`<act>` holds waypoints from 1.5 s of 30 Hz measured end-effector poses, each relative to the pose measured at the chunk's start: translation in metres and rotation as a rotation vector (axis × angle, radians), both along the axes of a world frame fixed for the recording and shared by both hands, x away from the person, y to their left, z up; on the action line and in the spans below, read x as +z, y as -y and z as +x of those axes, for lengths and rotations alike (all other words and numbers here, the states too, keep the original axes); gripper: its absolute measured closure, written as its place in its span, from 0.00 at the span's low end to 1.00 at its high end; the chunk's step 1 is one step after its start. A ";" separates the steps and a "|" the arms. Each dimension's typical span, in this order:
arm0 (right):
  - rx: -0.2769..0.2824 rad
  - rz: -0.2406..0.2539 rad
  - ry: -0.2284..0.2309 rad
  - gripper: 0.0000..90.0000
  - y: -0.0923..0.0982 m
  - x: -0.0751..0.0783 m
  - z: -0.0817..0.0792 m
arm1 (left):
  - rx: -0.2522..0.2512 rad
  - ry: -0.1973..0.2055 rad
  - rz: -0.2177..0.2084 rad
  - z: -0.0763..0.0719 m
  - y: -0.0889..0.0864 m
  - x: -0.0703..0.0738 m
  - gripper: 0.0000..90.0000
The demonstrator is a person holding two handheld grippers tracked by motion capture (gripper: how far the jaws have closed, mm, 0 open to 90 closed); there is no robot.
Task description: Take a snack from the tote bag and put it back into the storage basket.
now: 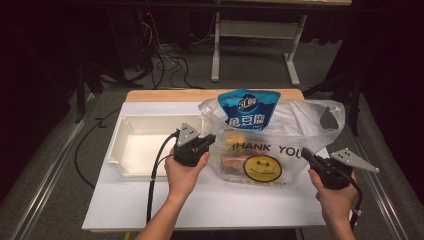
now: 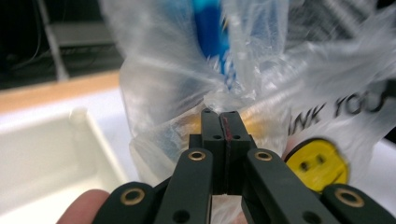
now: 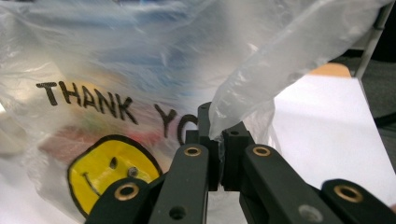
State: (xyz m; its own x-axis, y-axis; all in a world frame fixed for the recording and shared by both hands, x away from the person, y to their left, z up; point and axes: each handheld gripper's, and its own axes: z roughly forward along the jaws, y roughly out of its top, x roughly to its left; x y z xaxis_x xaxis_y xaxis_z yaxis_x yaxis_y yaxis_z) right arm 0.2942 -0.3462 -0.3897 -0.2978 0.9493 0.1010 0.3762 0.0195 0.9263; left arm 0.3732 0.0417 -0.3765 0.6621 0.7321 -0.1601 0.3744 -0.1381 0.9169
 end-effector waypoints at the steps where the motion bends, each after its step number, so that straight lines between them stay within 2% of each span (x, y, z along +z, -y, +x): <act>1: -0.001 -0.029 -0.020 1.00 0.000 -0.006 0.000 | 0.004 -0.021 -0.003 -0.001 -0.001 -0.005 1.00; 2: -0.001 -0.029 -0.020 1.00 0.000 -0.006 0.000 | 0.007 -0.041 0.006 -0.002 -0.002 -0.011 1.00; 3: 0.026 -0.046 -0.050 1.00 0.001 -0.012 0.002 | 0.002 -0.073 0.030 -0.005 -0.001 -0.022 1.00; 4: 0.026 -0.046 -0.050 1.00 0.001 -0.012 0.002 | 0.002 -0.073 0.030 -0.005 -0.001 -0.022 1.00; 5: 0.037 -0.073 -0.074 1.00 0.001 -0.018 0.003 | 0.001 -0.084 0.032 -0.007 0.000 -0.027 1.00; 6: 0.037 -0.073 -0.074 1.00 0.001 -0.018 0.003 | -0.003 -0.095 0.034 -0.009 0.000 -0.031 1.00; 7: 0.047 -0.066 -0.098 1.00 0.002 -0.023 0.003 | -0.006 -0.101 0.038 -0.011 0.000 -0.035 1.00; 13: 0.059 -0.075 -0.133 1.00 0.000 -0.030 0.000 | -0.005 -0.130 0.058 -0.024 0.003 -0.052 1.00; 17: 0.087 -0.041 -0.141 1.00 0.000 -0.030 -0.005 | -0.007 -0.142 0.072 -0.031 0.003 -0.056 1.00; 20: 0.087 -0.068 -0.147 1.00 0.000 -0.031 -0.010 | 0.014 -0.166 0.100 -0.035 0.001 -0.064 1.00; 22: 0.083 -0.073 -0.169 1.00 0.001 -0.035 -0.009 | 0.020 -0.175 0.121 -0.036 0.005 -0.070 1.00; 25: 0.069 -0.067 -0.232 1.00 0.006 -0.048 -0.001 | 0.008 -0.176 0.186 -0.039 0.017 -0.080 1.00; 27: 0.051 -0.090 -0.280 1.00 0.007 -0.061 0.007 | 0.004 -0.189 0.214 -0.038 0.022 -0.087 1.00; 28: 0.055 -0.117 -0.299 1.00 0.007 -0.066 0.010 | 0.007 -0.197 0.242 -0.037 0.023 -0.090 1.00; 30: 0.055 -0.122 -0.346 1.00 0.007 -0.075 0.014 | 0.005 -0.222 0.289 -0.034 0.025 -0.098 1.00; 31: 0.049 -0.142 -0.402 1.00 0.007 -0.084 0.018 | 0.016 -0.236 0.289 -0.032 0.023 -0.103 1.00; 32: 0.049 -0.142 -0.402 1.00 0.007 -0.084 0.018 | 0.016 -0.236 0.289 -0.032 0.023 -0.103 1.00; 33: 0.029 -0.120 -0.421 1.00 0.009 -0.083 0.020 | 0.023 -0.232 0.311 -0.032 0.023 -0.102 1.00; 34: 0.029 -0.120 -0.421 1.00 0.009 -0.083 0.020 | 0.027 -0.224 0.324 -0.033 0.025 -0.101 1.00; 35: 0.008 -0.145 -0.417 1.00 0.008 -0.082 0.020 | 0.002 -0.210 0.325 -0.036 0.026 -0.102 1.00; 37: -0.009 -0.129 -0.424 0.98 0.008 -0.081 0.018 | -0.005 -0.202 0.320 -0.038 0.026 -0.102 1.00; 38: -0.007 -0.123 -0.407 0.92 0.009 -0.081 0.016 | -0.014 -0.197 0.316 -0.040 0.025 -0.102 1.00; 39: -0.001 -0.106 -0.391 0.73 0.010 -0.078 0.008 | -0.013 -0.190 0.296 -0.043 0.021 -0.100 1.00; 40: -0.001 -0.106 -0.391 0.73 0.010 -0.078 0.008 | -0.013 -0.190 0.296 -0.043 0.021 -0.100 1.00; 41: -0.003 -0.072 -0.351 0.64 0.015 -0.070 -0.001 | -0.010 -0.188 0.291 -0.044 0.020 -0.100 1.00; 42: -0.003 -0.072 -0.351 0.64 0.015 -0.070 -0.001 | -0.018 -0.187 0.283 -0.044 0.019 -0.099 1.00; 43: -0.003 -0.033 -0.292 0.54 0.017 -0.060 -0.012 | -0.035 -0.179 0.276 -0.045 0.019 -0.100 1.00; 44: -0.003 -0.033 -0.292 0.54 0.017 -0.060 -0.012 | -0.035 -0.179 0.276 -0.045 0.019 -0.100 1.00; 45: -0.007 -0.037 -0.259 0.50 0.016 -0.056 -0.018 | -0.039 -0.178 0.276 -0.045 0.020 -0.102 1.00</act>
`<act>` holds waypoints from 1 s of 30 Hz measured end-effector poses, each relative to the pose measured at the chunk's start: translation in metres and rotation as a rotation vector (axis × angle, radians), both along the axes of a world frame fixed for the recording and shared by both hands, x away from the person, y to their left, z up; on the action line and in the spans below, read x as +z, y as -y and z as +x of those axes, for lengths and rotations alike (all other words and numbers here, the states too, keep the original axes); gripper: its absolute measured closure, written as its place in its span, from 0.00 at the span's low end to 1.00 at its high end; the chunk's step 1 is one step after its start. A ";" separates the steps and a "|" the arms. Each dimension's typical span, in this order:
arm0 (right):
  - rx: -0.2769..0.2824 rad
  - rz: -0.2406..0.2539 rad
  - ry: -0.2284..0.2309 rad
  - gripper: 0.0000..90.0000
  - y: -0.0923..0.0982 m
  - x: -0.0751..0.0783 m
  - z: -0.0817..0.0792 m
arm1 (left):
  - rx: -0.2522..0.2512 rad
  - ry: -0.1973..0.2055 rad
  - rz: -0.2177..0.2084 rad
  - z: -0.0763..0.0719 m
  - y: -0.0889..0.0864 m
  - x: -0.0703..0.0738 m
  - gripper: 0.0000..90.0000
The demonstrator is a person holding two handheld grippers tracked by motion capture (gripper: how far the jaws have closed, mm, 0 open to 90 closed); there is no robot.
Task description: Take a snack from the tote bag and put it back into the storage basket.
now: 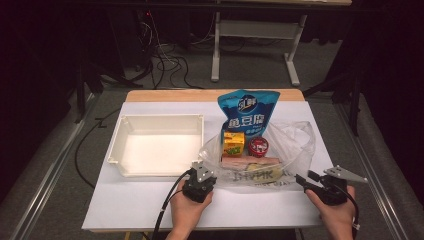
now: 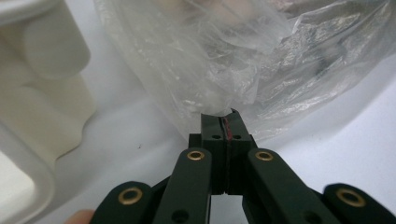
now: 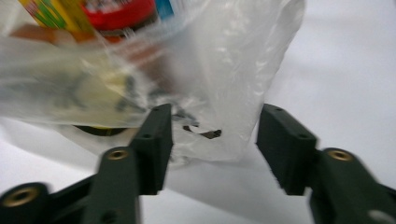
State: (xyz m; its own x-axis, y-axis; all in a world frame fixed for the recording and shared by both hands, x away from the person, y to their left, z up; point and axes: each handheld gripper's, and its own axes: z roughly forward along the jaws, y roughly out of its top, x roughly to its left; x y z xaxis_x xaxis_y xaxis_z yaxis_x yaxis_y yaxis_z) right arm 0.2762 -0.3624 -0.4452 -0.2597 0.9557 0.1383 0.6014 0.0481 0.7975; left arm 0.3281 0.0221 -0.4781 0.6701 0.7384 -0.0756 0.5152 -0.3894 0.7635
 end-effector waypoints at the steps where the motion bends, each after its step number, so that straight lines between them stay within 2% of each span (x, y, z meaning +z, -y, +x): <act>1: -0.007 -0.017 0.040 0.46 -0.001 0.006 -0.007 | -0.002 0.000 0.000 0.000 0.000 -0.001 1.00; 5: -0.046 -0.019 0.173 0.43 -0.002 0.028 -0.025 | 0.005 0.000 0.000 -0.001 0.000 -0.004 1.00; 8: -0.079 0.005 0.267 0.48 -0.003 0.044 -0.029 | 0.009 0.007 -0.004 -0.003 0.000 -0.004 0.99; 9: -0.057 0.031 0.284 0.51 -0.005 0.049 -0.025 | 0.009 0.008 -0.005 -0.003 0.000 -0.004 0.99; 10: -0.016 0.056 0.281 0.53 -0.011 0.054 -0.015 | 0.009 0.011 -0.001 -0.003 0.000 -0.004 0.98; 11: -0.016 0.056 0.281 0.53 -0.011 0.054 -0.015 | 0.007 0.011 -0.003 -0.003 0.000 -0.003 0.98; 12: -0.002 0.052 0.285 0.53 -0.016 0.056 -0.009 | 0.003 0.009 -0.005 -0.003 0.000 -0.003 0.98; 13: 0.012 0.026 0.286 0.52 -0.023 0.058 0.001 | -0.003 0.005 -0.008 -0.002 -0.001 -0.002 0.97; 15: 0.019 -0.011 0.252 0.50 -0.030 0.056 0.018 | -0.009 0.007 -0.014 -0.003 -0.002 0.000 0.96; 16: 0.018 -0.025 0.217 0.48 -0.033 0.052 0.029 | -0.010 0.004 -0.021 -0.003 -0.002 0.000 0.96; 18: -0.003 -0.073 0.184 0.47 -0.034 0.041 0.042 | -0.016 -0.007 -0.035 -0.004 -0.003 0.001 0.94; 20: -0.005 -0.072 0.133 0.47 -0.031 0.030 0.050 | -0.019 -0.010 -0.050 -0.008 -0.004 0.004 0.93; 21: -0.007 -0.065 0.091 0.49 -0.029 0.021 0.055 | -0.020 -0.010 -0.062 -0.009 -0.005 0.006 0.93; 23: -0.005 -0.050 0.053 0.63 -0.025 0.008 0.057 | -0.018 -0.003 -0.078 -0.013 -0.007 0.010 0.90; 24: 0.005 -0.035 0.027 0.75 -0.023 0.000 0.056 | -0.015 0.001 -0.092 -0.014 -0.008 0.013 0.87; 25: 0.005 -0.035 0.027 0.75 -0.023 0.000 0.056 | -0.012 0.008 -0.107 -0.016 -0.009 0.016 0.87; 26: 0.000 -0.048 0.010 0.80 -0.022 -0.007 0.053 | -0.005 0.031 -0.118 -0.019 -0.010 0.024 0.82; 28: -0.003 -0.042 0.000 0.80 -0.022 -0.008 0.051 | -0.006 0.043 -0.130 -0.020 -0.011 0.029 0.80; 30: 0.006 -0.040 -0.004 0.74 -0.023 -0.009 0.047 | -0.010 0.068 -0.135 -0.023 -0.011 0.038 0.82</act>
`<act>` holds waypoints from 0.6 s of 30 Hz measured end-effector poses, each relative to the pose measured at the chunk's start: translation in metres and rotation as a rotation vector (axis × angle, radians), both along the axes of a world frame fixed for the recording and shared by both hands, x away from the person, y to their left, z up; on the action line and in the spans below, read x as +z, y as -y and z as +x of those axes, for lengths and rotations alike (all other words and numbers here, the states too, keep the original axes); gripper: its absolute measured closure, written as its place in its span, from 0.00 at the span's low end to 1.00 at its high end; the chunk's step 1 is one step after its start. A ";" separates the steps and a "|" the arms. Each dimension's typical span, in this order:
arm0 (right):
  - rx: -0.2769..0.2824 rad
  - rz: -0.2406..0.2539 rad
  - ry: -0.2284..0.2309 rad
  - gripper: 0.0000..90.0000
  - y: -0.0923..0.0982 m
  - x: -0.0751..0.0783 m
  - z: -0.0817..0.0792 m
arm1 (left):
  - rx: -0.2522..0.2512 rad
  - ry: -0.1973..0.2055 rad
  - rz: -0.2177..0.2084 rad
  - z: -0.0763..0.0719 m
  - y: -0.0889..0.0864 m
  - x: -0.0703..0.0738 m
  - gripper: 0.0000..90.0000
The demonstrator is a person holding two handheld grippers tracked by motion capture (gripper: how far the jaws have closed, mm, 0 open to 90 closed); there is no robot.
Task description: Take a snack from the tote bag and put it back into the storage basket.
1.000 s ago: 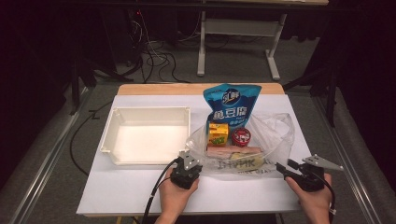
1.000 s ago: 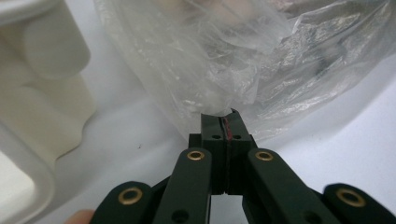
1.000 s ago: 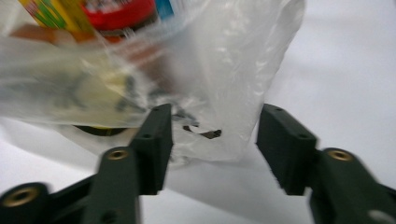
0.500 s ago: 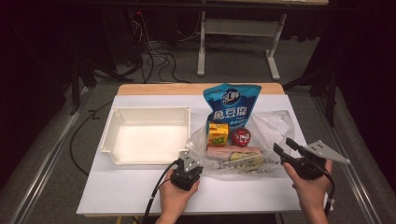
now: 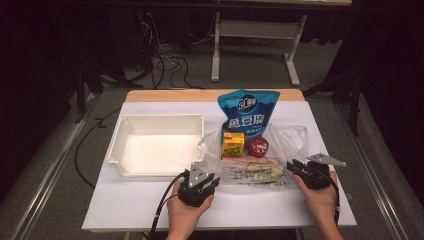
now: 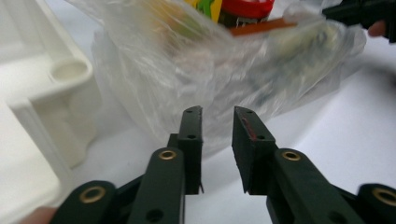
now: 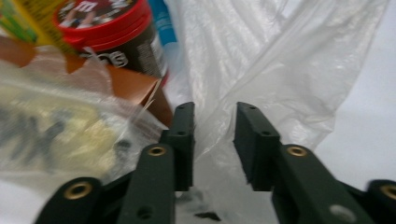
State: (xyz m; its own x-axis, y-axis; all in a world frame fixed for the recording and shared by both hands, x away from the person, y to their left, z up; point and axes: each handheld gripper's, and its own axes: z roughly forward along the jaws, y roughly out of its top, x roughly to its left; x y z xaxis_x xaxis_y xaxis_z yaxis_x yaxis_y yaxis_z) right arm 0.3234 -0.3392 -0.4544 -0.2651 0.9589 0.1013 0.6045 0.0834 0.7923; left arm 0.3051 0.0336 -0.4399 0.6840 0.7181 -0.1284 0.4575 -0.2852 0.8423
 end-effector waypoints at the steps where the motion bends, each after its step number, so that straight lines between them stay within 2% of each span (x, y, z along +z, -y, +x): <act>1: 0.005 0.002 0.002 0.70 -0.001 0.000 -0.003 | -0.012 0.012 0.010 -0.001 0.000 0.005 0.82; 4: 0.011 -0.017 0.003 0.59 -0.010 -0.002 -0.018 | -0.023 0.050 -0.009 -0.003 0.001 0.021 0.77; 8: 0.013 -0.023 0.013 0.55 -0.015 0.001 -0.028 | 0.004 0.093 -0.066 -0.005 0.001 0.039 0.72; 9: 0.009 -0.021 0.019 0.54 -0.016 0.003 -0.031 | 0.010 0.104 -0.059 -0.006 0.002 0.042 0.72; 11: 0.019 -0.032 0.040 0.56 -0.018 0.006 -0.037 | 0.010 0.136 -0.009 -0.005 0.006 0.046 0.75; 12: 0.034 -0.023 0.043 0.59 -0.020 0.007 -0.041 | 0.014 0.148 0.000 -0.004 0.008 0.048 0.71; 13: 0.034 -0.023 0.043 0.59 -0.020 0.007 -0.041 | 0.025 0.150 -0.001 -0.001 0.010 0.049 0.71; 15: 0.058 -0.001 0.023 0.62 -0.020 0.005 -0.042 | 0.041 0.128 -0.014 0.005 0.015 0.047 0.62; 17: 0.083 0.023 0.001 0.67 -0.021 0.003 -0.041 | 0.043 0.105 0.018 0.012 0.024 0.038 0.58; 18: 0.106 0.015 -0.006 0.71 -0.021 0.001 -0.039 | 0.051 0.089 0.044 0.015 0.028 0.032 0.57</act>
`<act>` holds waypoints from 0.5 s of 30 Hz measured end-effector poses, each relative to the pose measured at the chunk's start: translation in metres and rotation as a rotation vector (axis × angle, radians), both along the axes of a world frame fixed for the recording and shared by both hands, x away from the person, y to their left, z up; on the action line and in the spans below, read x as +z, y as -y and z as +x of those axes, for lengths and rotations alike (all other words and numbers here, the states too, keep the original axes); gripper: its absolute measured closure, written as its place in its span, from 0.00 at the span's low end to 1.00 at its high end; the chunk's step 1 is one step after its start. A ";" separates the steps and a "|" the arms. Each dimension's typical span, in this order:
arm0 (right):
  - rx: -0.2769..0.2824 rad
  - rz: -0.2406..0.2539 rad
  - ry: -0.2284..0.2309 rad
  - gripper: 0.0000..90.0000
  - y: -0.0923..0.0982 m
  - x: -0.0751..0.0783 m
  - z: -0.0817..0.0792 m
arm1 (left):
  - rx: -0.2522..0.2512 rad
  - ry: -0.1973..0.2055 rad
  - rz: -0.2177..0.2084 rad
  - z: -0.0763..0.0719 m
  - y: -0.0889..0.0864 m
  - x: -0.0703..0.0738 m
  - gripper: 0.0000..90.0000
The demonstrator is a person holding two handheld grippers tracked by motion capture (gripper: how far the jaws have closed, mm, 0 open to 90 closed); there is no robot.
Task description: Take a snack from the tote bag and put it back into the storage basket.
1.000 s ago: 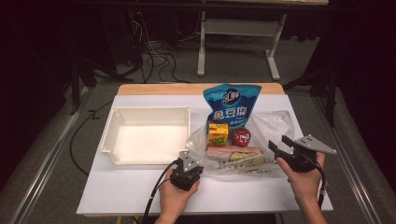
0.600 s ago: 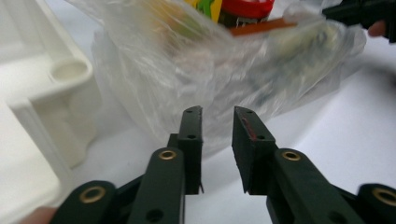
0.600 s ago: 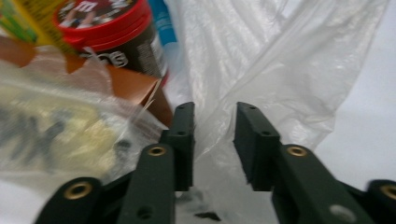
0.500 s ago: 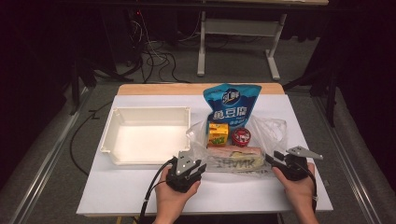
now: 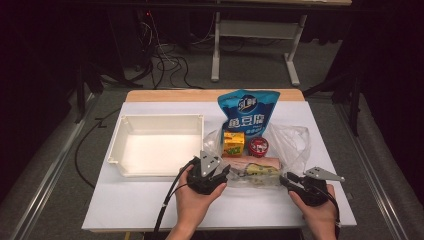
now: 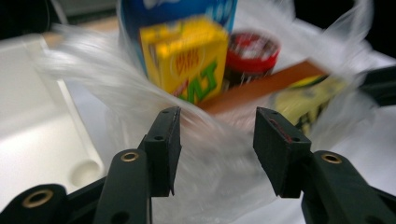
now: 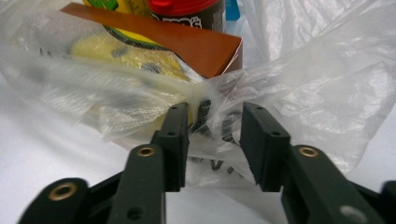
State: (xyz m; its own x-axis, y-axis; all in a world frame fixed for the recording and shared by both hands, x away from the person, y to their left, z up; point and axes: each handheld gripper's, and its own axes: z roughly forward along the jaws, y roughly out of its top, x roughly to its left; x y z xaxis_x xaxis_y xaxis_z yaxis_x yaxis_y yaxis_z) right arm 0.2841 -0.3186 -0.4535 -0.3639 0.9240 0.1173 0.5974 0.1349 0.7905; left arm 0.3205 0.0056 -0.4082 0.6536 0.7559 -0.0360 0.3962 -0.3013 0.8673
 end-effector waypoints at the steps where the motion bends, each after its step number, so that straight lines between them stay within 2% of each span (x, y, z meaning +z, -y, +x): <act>1: 0.000 0.000 0.000 0.71 0.000 0.000 0.000 | 0.006 -0.027 0.005 0.004 0.004 -0.007 0.57; 2: 0.002 0.012 -0.019 0.78 0.001 -0.001 0.000 | 0.003 -0.055 0.008 0.008 0.006 -0.014 0.56; 4: 0.010 0.015 -0.021 0.80 0.001 -0.001 0.001 | 0.016 -0.123 0.017 0.015 0.010 -0.027 0.56; 5: 0.019 0.011 -0.020 0.83 0.003 -0.002 0.001 | 0.019 -0.140 0.021 0.016 0.011 -0.034 0.59; 7: 0.031 0.017 -0.039 0.87 0.004 -0.004 0.002 | 0.038 -0.162 0.031 0.016 0.012 -0.045 0.67; 8: 0.040 0.022 -0.058 0.92 0.005 -0.007 0.004 | 0.044 -0.169 0.036 0.015 0.012 -0.051 0.79; 9: 0.040 0.022 -0.058 0.92 0.005 -0.007 0.004 | 0.041 -0.178 0.039 0.015 0.011 -0.054 0.79; 10: 0.043 0.028 -0.071 0.96 0.005 -0.008 0.005 | 0.018 -0.225 0.031 0.016 0.009 -0.063 0.92; 11: 0.043 0.028 -0.071 0.96 0.005 -0.008 0.005 | 0.018 -0.225 0.031 0.016 0.009 -0.063 0.97; 12: 0.046 0.023 -0.076 0.98 0.004 -0.009 0.006 | 0.001 -0.258 0.036 0.018 0.009 -0.069 0.97; 14: 0.040 -0.007 -0.114 1.00 0.002 -0.013 0.009 | -0.008 -0.276 0.003 0.019 0.006 -0.074 1.00; 15: 0.040 -0.007 -0.114 1.00 0.002 -0.013 0.009 | -0.011 -0.294 -0.010 0.021 0.004 -0.074 1.00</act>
